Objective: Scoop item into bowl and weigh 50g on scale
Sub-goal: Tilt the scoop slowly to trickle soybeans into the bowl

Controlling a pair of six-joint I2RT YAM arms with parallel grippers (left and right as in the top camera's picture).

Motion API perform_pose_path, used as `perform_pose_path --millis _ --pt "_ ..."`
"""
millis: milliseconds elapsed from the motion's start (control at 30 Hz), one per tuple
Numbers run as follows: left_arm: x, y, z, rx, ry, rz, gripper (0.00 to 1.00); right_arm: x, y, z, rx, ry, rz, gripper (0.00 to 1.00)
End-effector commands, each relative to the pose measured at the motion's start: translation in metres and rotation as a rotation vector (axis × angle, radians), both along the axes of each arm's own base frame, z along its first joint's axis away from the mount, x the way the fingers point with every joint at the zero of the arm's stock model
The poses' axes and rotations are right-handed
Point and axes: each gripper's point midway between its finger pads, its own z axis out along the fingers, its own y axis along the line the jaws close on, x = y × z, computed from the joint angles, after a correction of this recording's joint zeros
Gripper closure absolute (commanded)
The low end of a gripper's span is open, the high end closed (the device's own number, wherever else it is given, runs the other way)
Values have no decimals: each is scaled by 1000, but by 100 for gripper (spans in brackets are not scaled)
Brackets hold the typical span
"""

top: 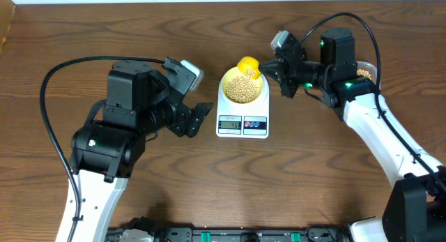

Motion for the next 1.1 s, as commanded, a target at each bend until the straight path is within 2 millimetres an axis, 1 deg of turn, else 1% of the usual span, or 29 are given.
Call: perform_pose_path --millis 0,700,900,1067 --pt "0 1 -2 3 3 -3 16 -3 3 1 -5 -16 16 99" --pt "0 1 -2 3 3 -3 16 -3 3 1 -5 -16 16 99" --pt "0 1 -2 3 3 -3 16 -3 3 1 -45 -103 59 99" --pt "0 1 -2 3 3 -3 16 -7 2 -4 -52 -73 60 99"
